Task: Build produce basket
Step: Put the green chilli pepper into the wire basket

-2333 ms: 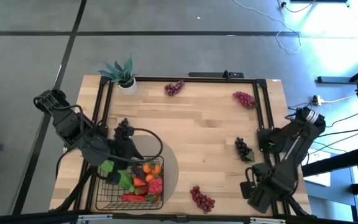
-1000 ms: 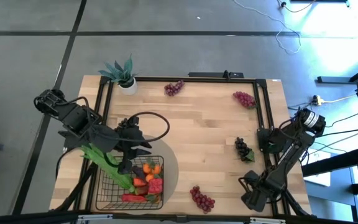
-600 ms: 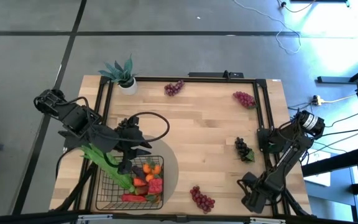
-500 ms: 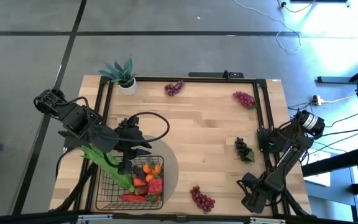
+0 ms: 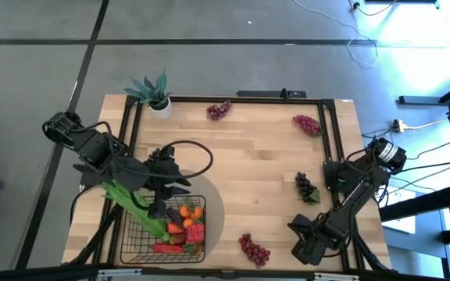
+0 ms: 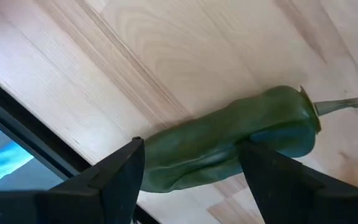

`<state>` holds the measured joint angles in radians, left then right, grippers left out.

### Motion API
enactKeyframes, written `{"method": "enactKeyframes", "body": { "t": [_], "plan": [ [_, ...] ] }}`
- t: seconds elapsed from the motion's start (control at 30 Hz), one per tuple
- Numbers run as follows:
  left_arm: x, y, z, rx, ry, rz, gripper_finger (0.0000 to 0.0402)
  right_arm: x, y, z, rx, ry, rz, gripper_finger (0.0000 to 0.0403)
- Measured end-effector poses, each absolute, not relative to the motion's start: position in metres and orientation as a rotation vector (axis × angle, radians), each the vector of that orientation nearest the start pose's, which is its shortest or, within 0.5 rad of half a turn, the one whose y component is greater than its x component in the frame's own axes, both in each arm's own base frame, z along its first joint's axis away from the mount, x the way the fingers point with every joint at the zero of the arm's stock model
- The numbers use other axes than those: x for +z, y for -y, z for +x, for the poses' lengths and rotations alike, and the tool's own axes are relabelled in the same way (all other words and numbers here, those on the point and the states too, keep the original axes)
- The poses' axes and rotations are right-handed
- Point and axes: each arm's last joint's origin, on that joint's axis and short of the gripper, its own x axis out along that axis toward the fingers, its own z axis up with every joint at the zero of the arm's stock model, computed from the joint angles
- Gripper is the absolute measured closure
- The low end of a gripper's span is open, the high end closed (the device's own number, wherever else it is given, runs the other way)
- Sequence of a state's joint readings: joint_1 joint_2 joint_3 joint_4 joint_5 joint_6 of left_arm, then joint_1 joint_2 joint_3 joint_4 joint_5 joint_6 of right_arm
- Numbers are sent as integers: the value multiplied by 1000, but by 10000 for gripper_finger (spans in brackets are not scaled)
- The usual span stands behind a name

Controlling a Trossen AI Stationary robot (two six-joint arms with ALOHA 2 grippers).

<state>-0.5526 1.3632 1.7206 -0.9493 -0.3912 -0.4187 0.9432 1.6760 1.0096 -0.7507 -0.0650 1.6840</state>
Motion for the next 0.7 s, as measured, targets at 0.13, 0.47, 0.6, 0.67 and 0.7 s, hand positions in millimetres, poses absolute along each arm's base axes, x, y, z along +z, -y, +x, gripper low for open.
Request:
{"method": "enactKeyframes", "body": {
  "t": [0.13, 0.47, 0.6, 0.67, 0.7],
  "plan": [
    [451, 123, 221, -44, -548, -139, 320, 167, -237, 170, -443, -1517, 712, 137],
    [451, 124, 221, -55, -552, -140, 320, 200, -237, 172, -479, -1476, 714, 137],
    [451, 124, 221, -65, -556, -142, 320, 209, -234, 169, -627, -1463, 739, 137],
    [451, 124, 221, -65, -556, -142, 320, 210, -233, 165, -719, -1451, 783, 137],
    [451, 124, 221, -65, -556, -142, 320, 210, -233, 162, -770, -1442, 819, 137]
  ]
}}
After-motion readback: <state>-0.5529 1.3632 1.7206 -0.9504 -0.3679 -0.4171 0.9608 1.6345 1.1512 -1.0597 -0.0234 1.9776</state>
